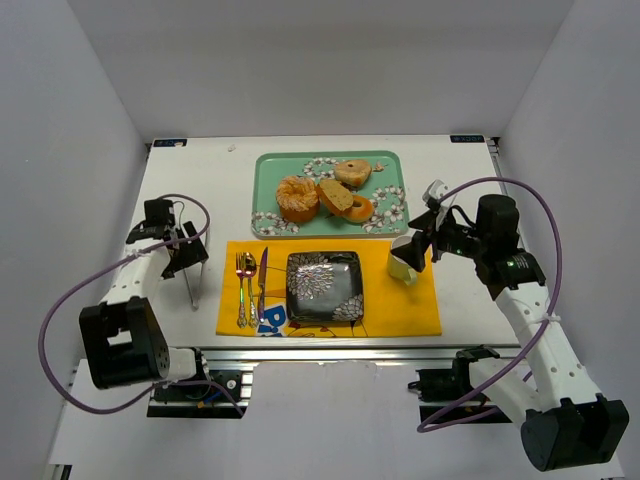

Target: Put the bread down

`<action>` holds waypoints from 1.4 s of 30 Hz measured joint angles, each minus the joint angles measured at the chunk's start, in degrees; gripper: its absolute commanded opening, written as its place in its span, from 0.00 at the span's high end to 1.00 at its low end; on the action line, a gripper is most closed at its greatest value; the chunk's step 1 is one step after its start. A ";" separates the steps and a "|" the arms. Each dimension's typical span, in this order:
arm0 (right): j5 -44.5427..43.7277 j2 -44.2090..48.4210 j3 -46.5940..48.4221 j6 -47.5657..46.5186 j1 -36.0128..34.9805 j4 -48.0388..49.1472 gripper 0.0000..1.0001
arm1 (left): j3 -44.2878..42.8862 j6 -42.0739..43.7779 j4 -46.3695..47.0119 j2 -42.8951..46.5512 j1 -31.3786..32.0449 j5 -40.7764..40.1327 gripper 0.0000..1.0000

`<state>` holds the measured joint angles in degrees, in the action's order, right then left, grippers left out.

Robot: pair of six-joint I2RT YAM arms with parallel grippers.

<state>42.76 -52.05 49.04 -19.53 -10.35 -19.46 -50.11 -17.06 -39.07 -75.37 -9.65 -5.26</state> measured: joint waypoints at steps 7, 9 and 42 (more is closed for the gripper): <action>0.50 -0.09 -0.20 0.90 1.44 0.66 0.14 | 0.92 6.23 4.46 -4.44 0.02 -0.17 0.10; 0.66 -0.48 -0.20 1.14 1.79 1.16 0.14 | 0.92 7.32 6.05 -5.97 0.02 0.17 0.11; 0.96 -2.80 -0.13 2.40 6.75 1.57 0.13 | 0.57 4.81 12.61 -6.69 0.44 9.99 0.62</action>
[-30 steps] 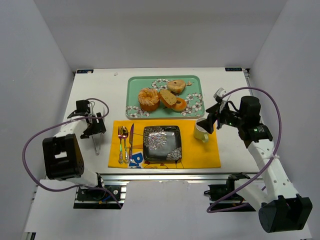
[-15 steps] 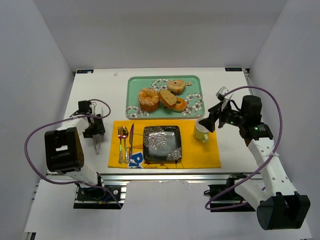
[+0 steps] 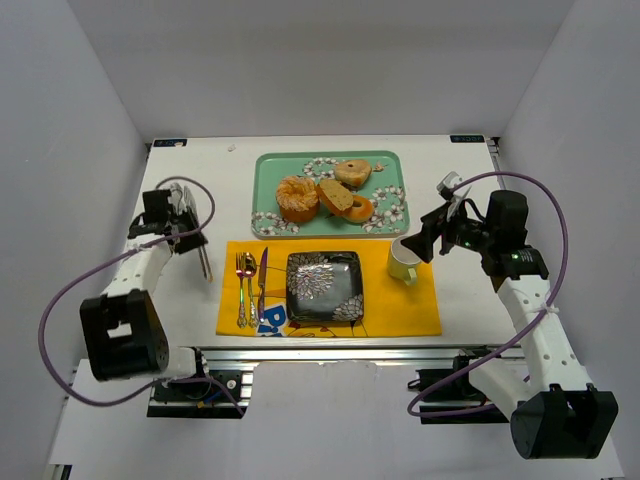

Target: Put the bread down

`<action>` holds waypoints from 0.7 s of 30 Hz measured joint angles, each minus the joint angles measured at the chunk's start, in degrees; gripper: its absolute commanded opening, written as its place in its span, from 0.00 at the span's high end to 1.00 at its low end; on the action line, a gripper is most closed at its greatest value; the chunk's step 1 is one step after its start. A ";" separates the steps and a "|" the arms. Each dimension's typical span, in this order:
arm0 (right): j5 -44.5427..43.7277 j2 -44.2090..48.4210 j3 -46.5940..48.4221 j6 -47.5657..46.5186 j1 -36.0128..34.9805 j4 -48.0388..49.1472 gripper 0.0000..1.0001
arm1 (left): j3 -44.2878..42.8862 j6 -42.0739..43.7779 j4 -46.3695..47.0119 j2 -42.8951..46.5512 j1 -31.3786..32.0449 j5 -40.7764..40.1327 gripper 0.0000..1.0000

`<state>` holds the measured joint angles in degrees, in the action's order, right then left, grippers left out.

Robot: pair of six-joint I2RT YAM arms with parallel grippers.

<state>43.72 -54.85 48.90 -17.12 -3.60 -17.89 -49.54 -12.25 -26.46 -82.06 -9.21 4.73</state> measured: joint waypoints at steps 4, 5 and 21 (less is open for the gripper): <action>0.04 -0.02 0.07 0.02 0.42 0.00 0.13 | -5.95 -5.07 0.68 6.05 1.86 8.74 0.50; 0.11 -0.02 0.07 0.02 0.50 0.00 0.13 | -7.78 -6.47 1.27 6.91 3.41 10.93 0.48; 0.70 0.70 0.07 0.00 3.39 -0.04 0.13 | -28.02 -15.58 0.24 -3.80 36.20 15.87 0.44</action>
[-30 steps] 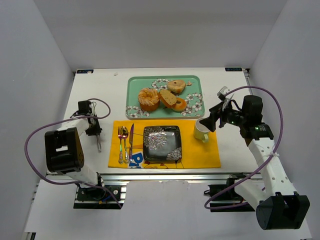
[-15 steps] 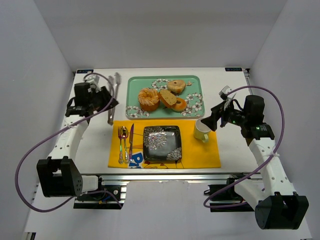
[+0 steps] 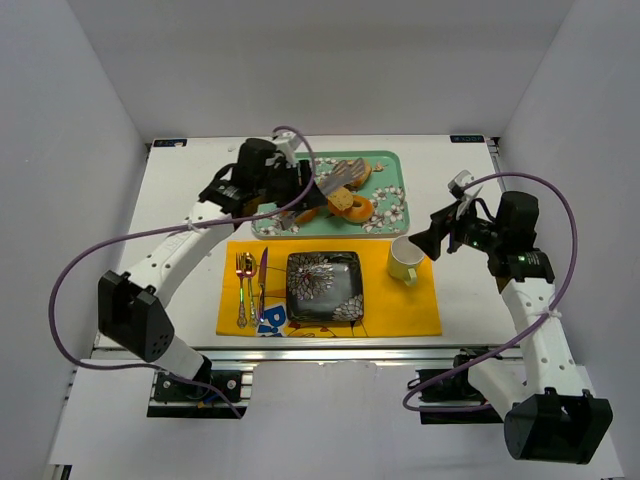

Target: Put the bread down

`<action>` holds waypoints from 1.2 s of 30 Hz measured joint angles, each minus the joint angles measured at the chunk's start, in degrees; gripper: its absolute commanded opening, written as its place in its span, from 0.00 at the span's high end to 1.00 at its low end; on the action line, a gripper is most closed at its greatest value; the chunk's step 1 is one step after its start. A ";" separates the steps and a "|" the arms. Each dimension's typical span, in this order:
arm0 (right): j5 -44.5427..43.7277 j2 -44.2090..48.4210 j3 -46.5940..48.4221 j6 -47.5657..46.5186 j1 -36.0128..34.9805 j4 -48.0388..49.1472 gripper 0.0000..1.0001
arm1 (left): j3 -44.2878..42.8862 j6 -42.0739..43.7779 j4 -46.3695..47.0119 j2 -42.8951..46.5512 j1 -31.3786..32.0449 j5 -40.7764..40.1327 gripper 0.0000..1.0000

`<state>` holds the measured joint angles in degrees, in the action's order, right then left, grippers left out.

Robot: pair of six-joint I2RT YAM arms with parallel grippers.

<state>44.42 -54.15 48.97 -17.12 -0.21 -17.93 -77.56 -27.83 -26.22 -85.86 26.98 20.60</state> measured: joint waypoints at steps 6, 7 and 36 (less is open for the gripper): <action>0.70 1.62 0.00 0.00 3.10 -0.15 0.13 | -8.28 4.90 -4.00 -6.71 9.05 -4.00 0.44; 0.81 1.84 0.00 0.00 3.50 -0.22 0.13 | -9.07 6.16 -5.03 -7.98 10.36 -5.01 0.44; 1.22 2.73 0.55 -0.94 5.51 -3.02 0.13 | -38.34 20.94 -27.39 -36.30 18.14 -27.89 0.42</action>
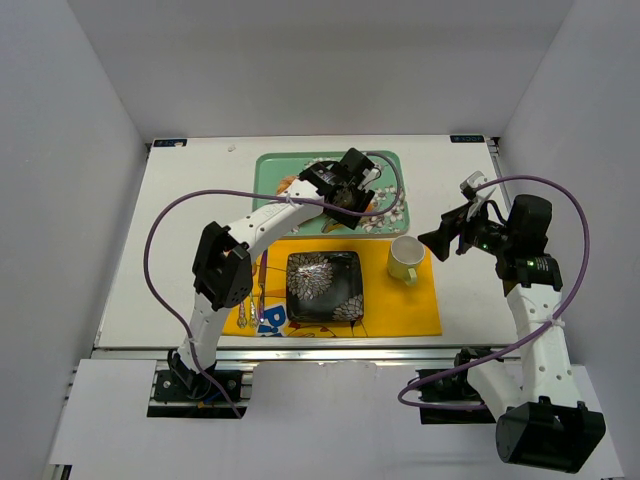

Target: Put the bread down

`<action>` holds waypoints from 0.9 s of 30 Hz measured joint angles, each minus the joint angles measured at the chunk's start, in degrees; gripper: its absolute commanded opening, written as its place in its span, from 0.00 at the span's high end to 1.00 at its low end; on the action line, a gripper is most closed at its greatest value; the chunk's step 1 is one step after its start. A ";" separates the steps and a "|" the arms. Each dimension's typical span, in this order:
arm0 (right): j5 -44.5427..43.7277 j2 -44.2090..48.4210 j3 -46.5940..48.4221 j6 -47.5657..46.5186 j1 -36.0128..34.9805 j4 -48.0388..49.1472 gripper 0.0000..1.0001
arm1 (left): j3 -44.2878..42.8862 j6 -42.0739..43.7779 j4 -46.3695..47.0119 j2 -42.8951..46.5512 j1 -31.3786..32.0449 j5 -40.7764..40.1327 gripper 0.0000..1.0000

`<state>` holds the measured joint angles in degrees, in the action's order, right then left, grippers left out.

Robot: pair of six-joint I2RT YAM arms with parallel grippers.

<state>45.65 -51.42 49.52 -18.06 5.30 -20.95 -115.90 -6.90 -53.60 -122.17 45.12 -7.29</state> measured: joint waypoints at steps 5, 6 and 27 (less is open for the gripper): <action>0.00 0.00 0.00 0.02 0.00 0.00 0.13 | 0.00 0.04 -0.02 0.00 0.00 -0.92 0.42; 0.00 0.00 0.00 0.02 0.00 0.00 0.13 | 0.00 0.04 -0.11 0.00 0.00 -0.92 0.42; 0.66 0.00 0.00 1.16 0.26 0.04 0.13 | -0.09 1.09 -1.55 -1.16 0.07 -0.94 0.55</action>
<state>46.30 -51.42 49.52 -16.91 5.56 -20.91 -115.98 -5.80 -55.16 -123.33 45.19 -8.23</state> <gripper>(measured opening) 0.871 0.483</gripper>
